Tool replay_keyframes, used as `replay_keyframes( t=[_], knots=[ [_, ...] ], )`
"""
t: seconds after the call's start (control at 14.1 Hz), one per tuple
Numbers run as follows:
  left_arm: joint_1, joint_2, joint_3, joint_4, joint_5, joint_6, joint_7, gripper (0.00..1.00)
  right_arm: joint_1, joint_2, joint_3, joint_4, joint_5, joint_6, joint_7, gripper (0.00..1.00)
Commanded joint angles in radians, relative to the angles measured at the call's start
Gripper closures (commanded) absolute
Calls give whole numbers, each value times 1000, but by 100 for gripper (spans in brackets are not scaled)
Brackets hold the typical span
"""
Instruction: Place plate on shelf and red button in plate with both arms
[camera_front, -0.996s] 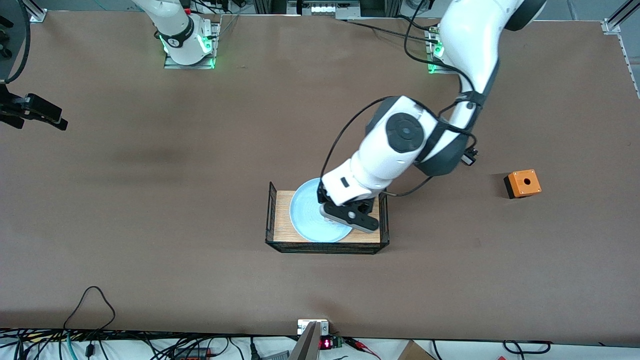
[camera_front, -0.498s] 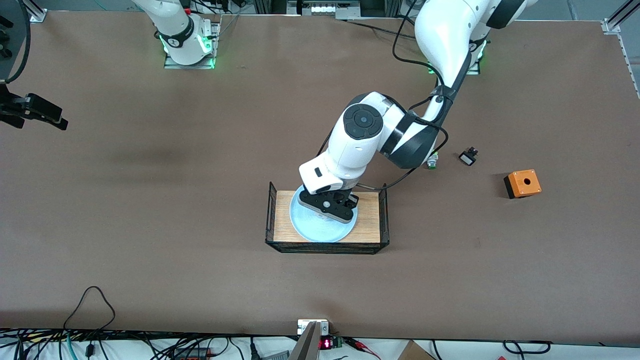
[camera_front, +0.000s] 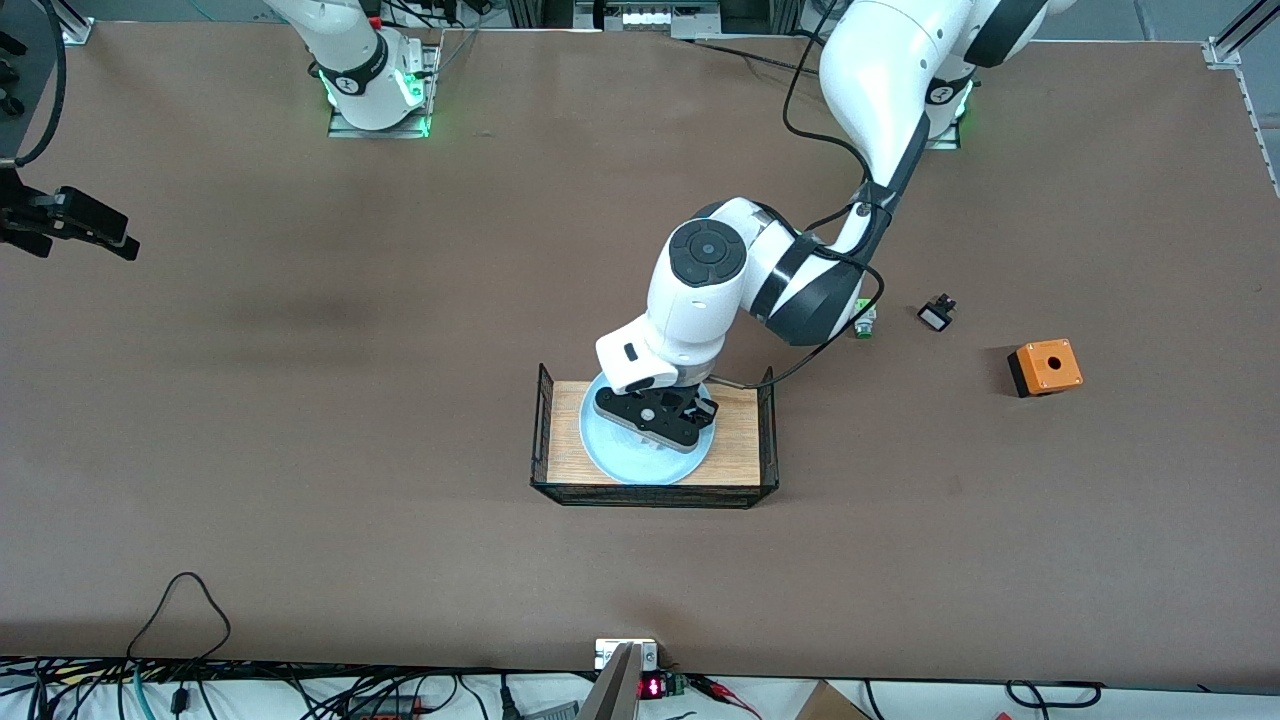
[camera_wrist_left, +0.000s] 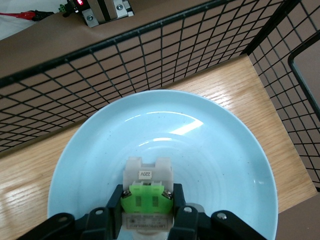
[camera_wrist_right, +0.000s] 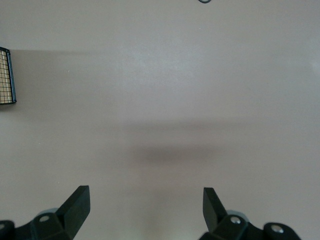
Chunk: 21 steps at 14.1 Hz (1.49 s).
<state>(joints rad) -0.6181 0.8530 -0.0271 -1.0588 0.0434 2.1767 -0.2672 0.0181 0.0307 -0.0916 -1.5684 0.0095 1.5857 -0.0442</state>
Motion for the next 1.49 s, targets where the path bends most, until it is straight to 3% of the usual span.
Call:
replay_keyframes(
  t=[0.0,0.28,0.71,1.0,1.21,1.42],
  knots=[
    [-14,29,18,45,29,3,0,0,6,-3,1,15,-17,-20,4,0],
    [-9,3,16,46,26,-15,0,0,8,-6,1,15,-19,-19,4,0],
    [15,-161,6,48,13,-338,0,0,6,-8,0,15,-17,-19,4,0],
    [121,-277,4,48,-52,-599,96,0,5,-8,-2,15,-13,-19,6,0],
    [262,-350,4,45,-132,-785,166,0,5,-8,-2,15,-14,-19,6,0],
    [307,-411,13,-15,-119,-870,178,0,5,-8,0,15,-14,-19,6,0]
  ],
)
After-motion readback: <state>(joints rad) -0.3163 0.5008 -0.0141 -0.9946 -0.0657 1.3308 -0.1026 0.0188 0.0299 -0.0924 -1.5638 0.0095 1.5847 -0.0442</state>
